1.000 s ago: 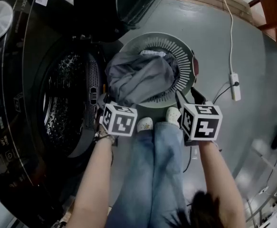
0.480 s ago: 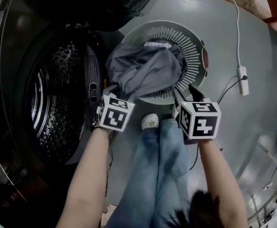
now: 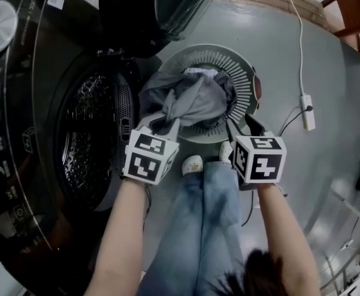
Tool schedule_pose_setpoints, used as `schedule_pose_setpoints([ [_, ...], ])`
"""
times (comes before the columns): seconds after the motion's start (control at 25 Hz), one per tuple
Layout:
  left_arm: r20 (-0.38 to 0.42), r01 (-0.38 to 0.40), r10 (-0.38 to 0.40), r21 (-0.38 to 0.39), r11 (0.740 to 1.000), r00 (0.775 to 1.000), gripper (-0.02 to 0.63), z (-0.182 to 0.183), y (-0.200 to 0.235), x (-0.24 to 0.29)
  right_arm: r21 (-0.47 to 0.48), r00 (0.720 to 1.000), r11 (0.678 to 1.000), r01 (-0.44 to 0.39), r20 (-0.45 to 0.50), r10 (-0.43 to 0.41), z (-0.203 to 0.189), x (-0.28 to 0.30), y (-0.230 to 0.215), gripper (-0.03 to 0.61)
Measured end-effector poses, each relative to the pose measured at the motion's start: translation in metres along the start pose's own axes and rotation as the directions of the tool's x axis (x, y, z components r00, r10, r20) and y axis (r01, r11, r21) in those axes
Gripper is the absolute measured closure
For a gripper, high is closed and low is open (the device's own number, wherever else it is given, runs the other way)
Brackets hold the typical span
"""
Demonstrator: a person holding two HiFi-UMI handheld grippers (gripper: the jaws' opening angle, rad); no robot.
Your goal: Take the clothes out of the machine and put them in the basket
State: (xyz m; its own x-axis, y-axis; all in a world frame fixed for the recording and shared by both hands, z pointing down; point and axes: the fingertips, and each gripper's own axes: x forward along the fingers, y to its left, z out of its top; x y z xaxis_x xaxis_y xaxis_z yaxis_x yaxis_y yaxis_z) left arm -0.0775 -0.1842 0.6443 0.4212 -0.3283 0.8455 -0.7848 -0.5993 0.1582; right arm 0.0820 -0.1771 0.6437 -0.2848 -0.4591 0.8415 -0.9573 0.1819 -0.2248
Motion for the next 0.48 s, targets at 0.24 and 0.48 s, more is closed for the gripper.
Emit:
schedule_pose_setpoints([
  [0.24, 0.183, 0.097, -0.091, -0.024, 0.995, 0.979, 0.569, 0.108, -0.027, -0.027, 0.016, 0.999, 0.999, 0.031, 0.043, -0.032, 0.030, -0.031, -0.019, 0.385],
  [0.48, 0.270, 0.132, -0.136, 0.035, 0.991, 0.953, 0.569, 0.185, -0.060, -0.056, 0.031, 0.995, 0.998, 0.059, 0.085, -0.061, 0.057, -0.068, -0.043, 0.389],
])
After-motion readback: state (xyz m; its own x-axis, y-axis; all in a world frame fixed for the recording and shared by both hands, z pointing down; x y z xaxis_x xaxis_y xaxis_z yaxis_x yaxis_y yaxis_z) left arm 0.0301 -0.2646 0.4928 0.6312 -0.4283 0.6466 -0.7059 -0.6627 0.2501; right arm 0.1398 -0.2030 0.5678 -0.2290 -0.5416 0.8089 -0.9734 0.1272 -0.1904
